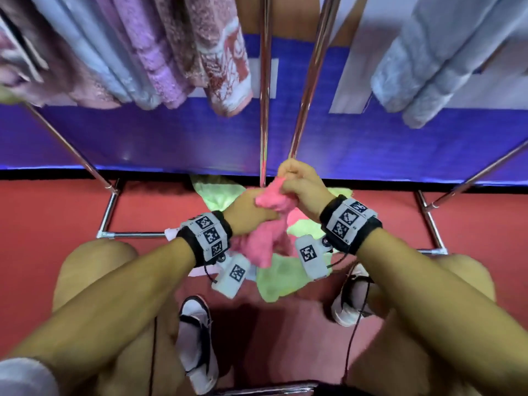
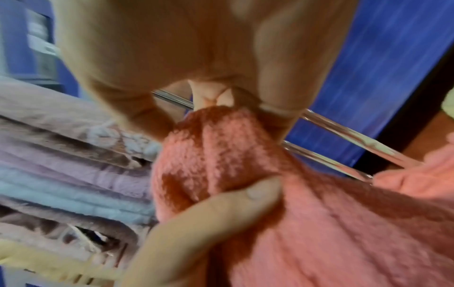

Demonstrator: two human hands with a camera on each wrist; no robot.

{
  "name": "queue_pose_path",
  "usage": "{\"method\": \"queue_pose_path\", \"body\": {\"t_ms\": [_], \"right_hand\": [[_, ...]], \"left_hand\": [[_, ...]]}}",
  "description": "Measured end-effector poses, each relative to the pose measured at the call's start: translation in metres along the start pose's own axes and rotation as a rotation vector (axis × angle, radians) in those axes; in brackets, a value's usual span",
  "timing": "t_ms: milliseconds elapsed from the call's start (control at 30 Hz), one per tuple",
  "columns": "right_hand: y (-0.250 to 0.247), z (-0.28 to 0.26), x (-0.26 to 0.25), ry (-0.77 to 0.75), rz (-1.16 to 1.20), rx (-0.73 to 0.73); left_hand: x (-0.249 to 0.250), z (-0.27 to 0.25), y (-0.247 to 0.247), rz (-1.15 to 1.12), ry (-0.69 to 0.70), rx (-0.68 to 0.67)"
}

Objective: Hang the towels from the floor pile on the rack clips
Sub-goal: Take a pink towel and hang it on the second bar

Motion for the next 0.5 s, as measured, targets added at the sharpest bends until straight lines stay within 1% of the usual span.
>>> {"method": "queue_pose_path", "body": {"t_ms": [67, 100, 133, 167, 233, 333, 367, 400, 433, 500], "right_hand": [[-0.008, -0.014, -0.018, 0.012, 0.035, 0.149], [-0.01, -0.022, -0.024, 0.039, 0.055, 0.19], [-0.01, -0.031, -0.027, 0.065, 0.065, 0.198], [-0.008, -0.041, -0.029, 0.088, 0.046, 0.169], [-0.004, -0.061, -0.023, 0.1, -0.097, 0.004], [0.004, -0.09, -0.013, 0.068, -0.426, -0.279], [0.008, -0.097, -0.011, 0.059, -0.495, -0.346], [0.01, -0.102, -0.009, 0.052, -0.538, -0.386], [0.012, -0.105, -0.006, 0.033, -0.574, -0.393], [0.014, -0.111, -0.004, -0.04, -0.608, -0.342]], "left_hand": [[0.017, -0.014, -0.003, -0.147, 0.002, 0.054], [0.024, -0.021, -0.006, -0.243, -0.004, 0.082], [0.031, -0.031, -0.008, -0.357, -0.012, 0.103], [0.037, -0.04, -0.011, -0.483, -0.016, 0.129], [0.047, -0.058, -0.015, -0.699, -0.016, 0.164], [0.053, -0.078, -0.021, -0.859, -0.046, 0.152], [0.051, -0.083, -0.024, -0.888, -0.068, 0.157], [0.05, -0.087, -0.026, -0.91, -0.089, 0.178], [0.048, -0.09, -0.028, -0.916, -0.101, 0.216], [0.043, -0.094, -0.029, -0.93, -0.114, 0.297]]}}
Point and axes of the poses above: each hand's wrist, its own z-axis towards the middle knuckle, its own y-axis out of the palm, x = y × z, the point moved 3 cm from there along z, towards the middle knuckle, and after that the axes turned 11 degrees about -y, right-handed, at the moved point
